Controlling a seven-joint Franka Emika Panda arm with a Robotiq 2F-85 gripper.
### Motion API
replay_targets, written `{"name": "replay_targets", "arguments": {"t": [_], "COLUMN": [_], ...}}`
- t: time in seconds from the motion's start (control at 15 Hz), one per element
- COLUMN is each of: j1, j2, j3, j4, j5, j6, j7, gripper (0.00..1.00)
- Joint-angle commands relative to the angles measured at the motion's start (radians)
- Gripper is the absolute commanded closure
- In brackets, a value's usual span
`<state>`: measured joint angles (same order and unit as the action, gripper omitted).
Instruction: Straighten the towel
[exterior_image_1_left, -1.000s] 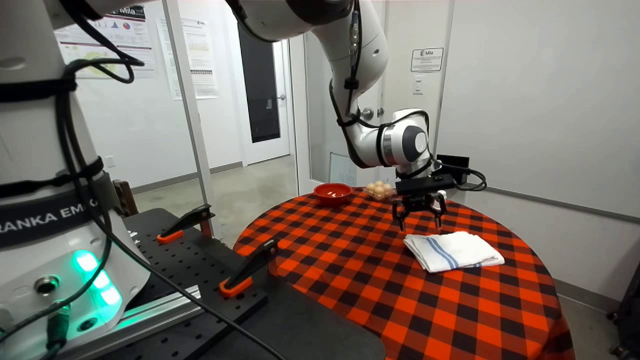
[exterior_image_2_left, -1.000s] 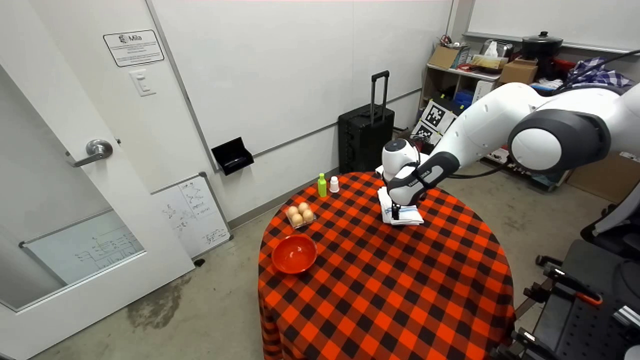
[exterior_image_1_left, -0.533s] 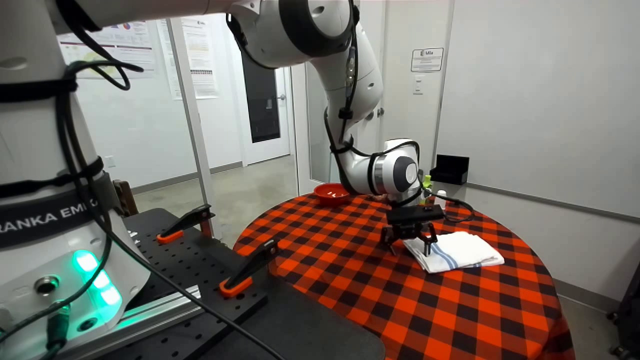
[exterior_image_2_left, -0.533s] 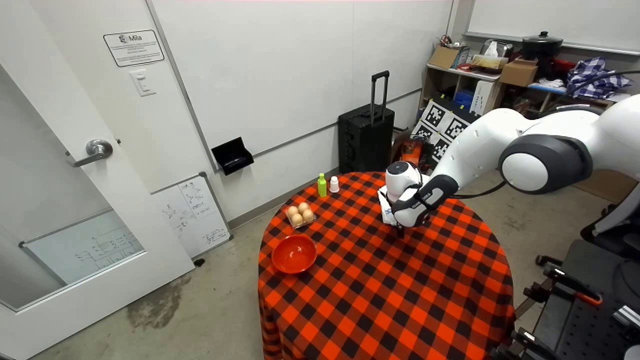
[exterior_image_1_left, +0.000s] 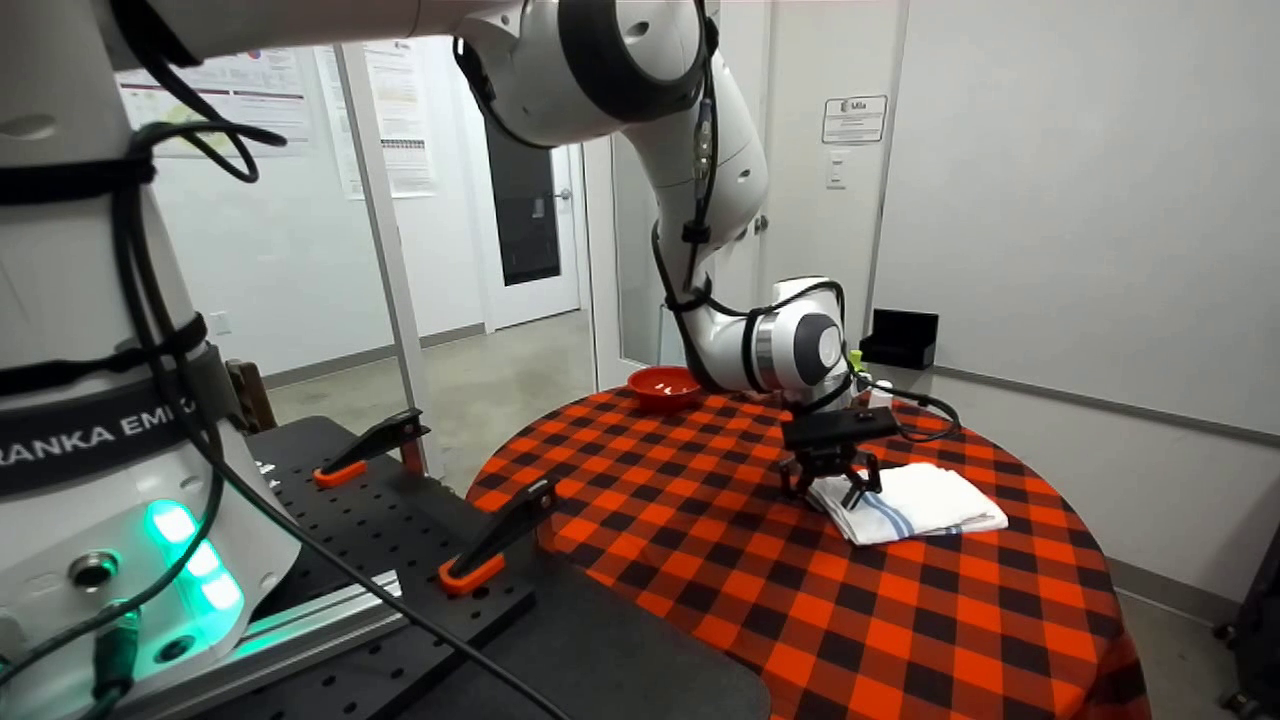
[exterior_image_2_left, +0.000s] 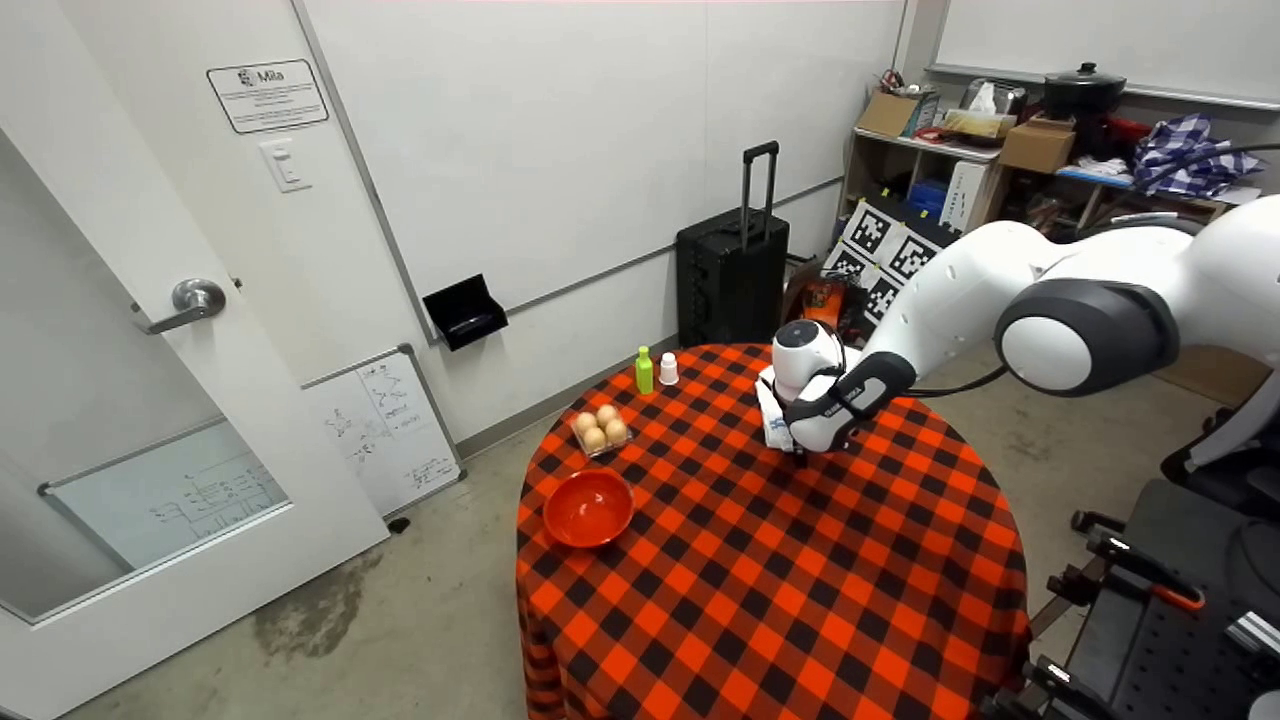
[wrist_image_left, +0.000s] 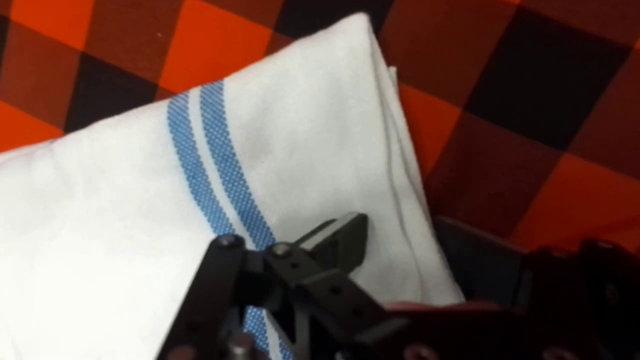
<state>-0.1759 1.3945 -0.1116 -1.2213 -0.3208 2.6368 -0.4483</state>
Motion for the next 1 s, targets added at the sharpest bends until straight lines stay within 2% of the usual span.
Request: {"name": "replay_targets", "arguments": {"t": [0.0,0.13,0.33,0.47,0.67,0.73,0.8,0.93], "j1": [0.022,0.031,0.043,0.050,0.059,0.061,0.059,0.061], "j2": [0.044,0.049,0.054,0.057,0.051,0.051,0.056,0.056], "j3": [-0.030,-0.043,-0.059,-0.068,-0.078,-0.080,-0.079,-0.082], "j4": [0.040,0.042,0.045,0.047,0.036,0.036,0.045,0.046], "j5": [-0.008,-0.009,-0.011,-0.011,-0.006,-0.007,-0.011,-0.011], "j6": [0.043,0.051,0.057,0.054,0.053,0.053,0.047,0.046], "j7": [0.044,0.060,0.080,0.091,0.101,0.104,0.106,0.109], "gripper": [0.95,1.00,1.00,0.73,0.52,0.51,0.84,0.84]}}
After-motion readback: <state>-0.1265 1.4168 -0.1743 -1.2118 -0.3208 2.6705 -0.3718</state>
